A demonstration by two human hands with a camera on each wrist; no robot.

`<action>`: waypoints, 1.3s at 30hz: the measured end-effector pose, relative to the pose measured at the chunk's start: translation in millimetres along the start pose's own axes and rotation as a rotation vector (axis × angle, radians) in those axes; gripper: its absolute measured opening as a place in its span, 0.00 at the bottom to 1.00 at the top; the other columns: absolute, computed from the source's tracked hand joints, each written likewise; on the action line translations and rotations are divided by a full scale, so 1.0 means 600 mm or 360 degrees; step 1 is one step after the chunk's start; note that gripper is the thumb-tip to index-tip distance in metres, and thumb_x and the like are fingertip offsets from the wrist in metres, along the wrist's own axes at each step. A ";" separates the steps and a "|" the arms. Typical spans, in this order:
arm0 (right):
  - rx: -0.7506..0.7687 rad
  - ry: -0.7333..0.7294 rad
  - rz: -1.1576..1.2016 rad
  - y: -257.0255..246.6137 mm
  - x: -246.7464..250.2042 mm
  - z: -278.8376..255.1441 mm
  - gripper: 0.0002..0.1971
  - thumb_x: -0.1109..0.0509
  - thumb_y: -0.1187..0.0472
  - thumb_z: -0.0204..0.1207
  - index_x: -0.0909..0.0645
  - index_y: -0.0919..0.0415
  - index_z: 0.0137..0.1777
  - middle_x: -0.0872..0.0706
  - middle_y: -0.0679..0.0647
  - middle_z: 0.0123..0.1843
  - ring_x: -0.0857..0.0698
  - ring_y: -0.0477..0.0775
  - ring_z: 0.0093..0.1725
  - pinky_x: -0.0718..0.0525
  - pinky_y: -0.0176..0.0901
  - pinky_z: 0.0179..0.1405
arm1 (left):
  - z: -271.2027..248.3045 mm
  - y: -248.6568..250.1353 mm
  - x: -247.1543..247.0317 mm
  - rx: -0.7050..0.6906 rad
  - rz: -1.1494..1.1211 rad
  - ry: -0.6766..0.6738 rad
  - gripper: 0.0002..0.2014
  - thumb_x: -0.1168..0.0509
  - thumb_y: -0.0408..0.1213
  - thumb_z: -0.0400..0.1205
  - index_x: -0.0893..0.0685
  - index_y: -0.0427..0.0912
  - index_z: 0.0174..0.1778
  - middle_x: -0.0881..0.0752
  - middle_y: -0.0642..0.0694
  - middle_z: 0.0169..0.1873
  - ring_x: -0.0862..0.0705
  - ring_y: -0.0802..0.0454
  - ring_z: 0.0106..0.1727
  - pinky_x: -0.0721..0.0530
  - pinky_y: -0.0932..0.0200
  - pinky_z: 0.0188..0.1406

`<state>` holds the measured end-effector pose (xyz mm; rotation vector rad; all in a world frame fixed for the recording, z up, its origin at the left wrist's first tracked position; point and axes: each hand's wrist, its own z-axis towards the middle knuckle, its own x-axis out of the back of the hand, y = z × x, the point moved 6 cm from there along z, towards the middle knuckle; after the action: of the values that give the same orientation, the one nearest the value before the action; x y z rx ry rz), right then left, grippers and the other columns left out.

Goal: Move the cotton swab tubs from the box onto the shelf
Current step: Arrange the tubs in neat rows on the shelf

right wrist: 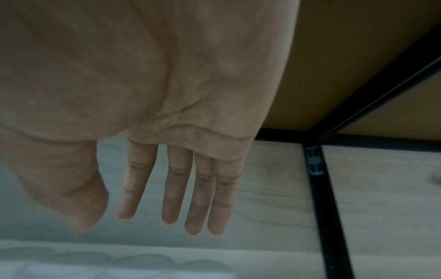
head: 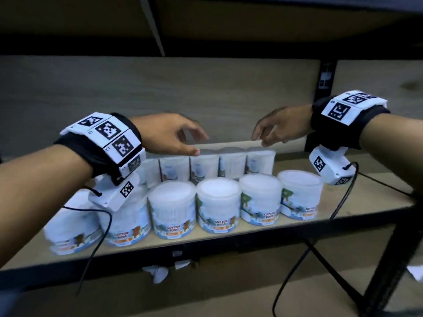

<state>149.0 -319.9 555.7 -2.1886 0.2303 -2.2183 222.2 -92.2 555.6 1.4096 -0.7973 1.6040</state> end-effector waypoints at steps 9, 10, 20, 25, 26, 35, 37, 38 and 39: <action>-0.0374 -0.0108 -0.0018 0.149 -0.037 0.045 0.13 0.26 0.49 0.77 0.19 0.43 0.61 0.14 0.51 0.57 0.15 0.50 0.42 0.17 0.40 0.39 | 0.167 0.019 -0.057 -0.0072 0.0065 -0.0104 0.18 0.29 0.51 0.79 0.18 0.59 0.65 0.16 0.62 0.59 0.14 0.59 0.53 0.18 0.61 0.55; -0.0399 -0.0108 -0.0005 0.156 -0.042 0.055 0.13 0.25 0.47 0.76 0.19 0.42 0.60 0.14 0.50 0.55 0.15 0.50 0.42 0.16 0.41 0.38 | 0.183 0.014 -0.068 -0.0068 0.0069 -0.0110 0.18 0.29 0.51 0.79 0.18 0.57 0.65 0.16 0.61 0.59 0.15 0.58 0.53 0.20 0.62 0.53; -0.0449 -0.0167 -0.0044 0.132 -0.051 0.146 0.30 0.22 0.43 0.72 0.25 0.45 0.74 0.27 0.40 0.45 0.14 0.60 0.56 0.19 0.36 0.30 | 0.310 -0.033 -0.118 0.0127 0.0185 -0.0213 0.26 0.27 0.51 0.76 0.23 0.60 0.70 0.20 0.58 0.67 0.22 0.57 0.56 0.30 0.63 0.55; -0.0459 -0.0227 -0.0037 0.122 -0.067 0.173 0.35 0.21 0.47 0.72 0.28 0.46 0.78 0.26 0.52 0.65 0.18 0.60 0.58 0.16 0.39 0.37 | 0.341 -0.049 -0.162 0.0235 0.0147 -0.0363 0.32 0.27 0.54 0.75 0.27 0.60 0.75 0.24 0.56 0.73 0.24 0.56 0.62 0.30 0.62 0.60; -0.0460 -0.0252 -0.0036 0.120 -0.071 0.178 0.35 0.21 0.48 0.73 0.29 0.47 0.79 0.27 0.54 0.70 0.19 0.57 0.55 0.16 0.40 0.37 | 0.343 -0.053 -0.170 0.0248 0.0152 -0.0400 0.33 0.27 0.55 0.75 0.28 0.61 0.76 0.25 0.55 0.74 0.24 0.54 0.66 0.29 0.61 0.62; -0.0509 -0.0328 0.0081 0.121 -0.093 0.202 0.31 0.21 0.55 0.74 0.25 0.52 0.78 0.22 0.57 0.72 0.22 0.48 0.40 0.12 0.54 0.58 | 0.359 -0.060 -0.187 0.0274 0.0145 -0.0448 0.34 0.28 0.55 0.74 0.31 0.68 0.77 0.21 0.54 0.71 0.23 0.51 0.69 0.27 0.56 0.71; -0.0517 -0.0349 0.0049 0.118 -0.093 0.203 0.31 0.21 0.56 0.75 0.25 0.53 0.78 0.22 0.55 0.65 0.21 0.48 0.40 0.15 0.56 0.63 | 0.365 -0.060 -0.191 0.0278 0.0175 -0.0419 0.34 0.29 0.59 0.72 0.30 0.71 0.75 0.22 0.55 0.72 0.24 0.51 0.70 0.28 0.56 0.71; -0.0521 -0.0359 0.0029 0.117 -0.092 0.203 0.32 0.22 0.56 0.75 0.26 0.53 0.79 0.23 0.55 0.63 0.21 0.48 0.40 0.16 0.56 0.65 | 0.367 -0.059 -0.193 0.0285 0.0178 -0.0412 0.34 0.29 0.60 0.70 0.29 0.73 0.74 0.23 0.55 0.71 0.25 0.51 0.71 0.28 0.56 0.71; -0.0519 -0.0370 0.0013 0.114 -0.091 0.203 0.32 0.22 0.56 0.76 0.27 0.53 0.79 0.23 0.55 0.65 0.20 0.50 0.41 0.17 0.56 0.66 | 0.369 -0.060 -0.195 0.0304 0.0167 -0.0414 0.34 0.29 0.60 0.70 0.29 0.74 0.73 0.23 0.55 0.70 0.26 0.51 0.70 0.28 0.55 0.71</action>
<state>264.8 -392.5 494.3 -2.5727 0.6320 -2.0164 356.7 -290.5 475.3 1.7649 -0.8993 1.6308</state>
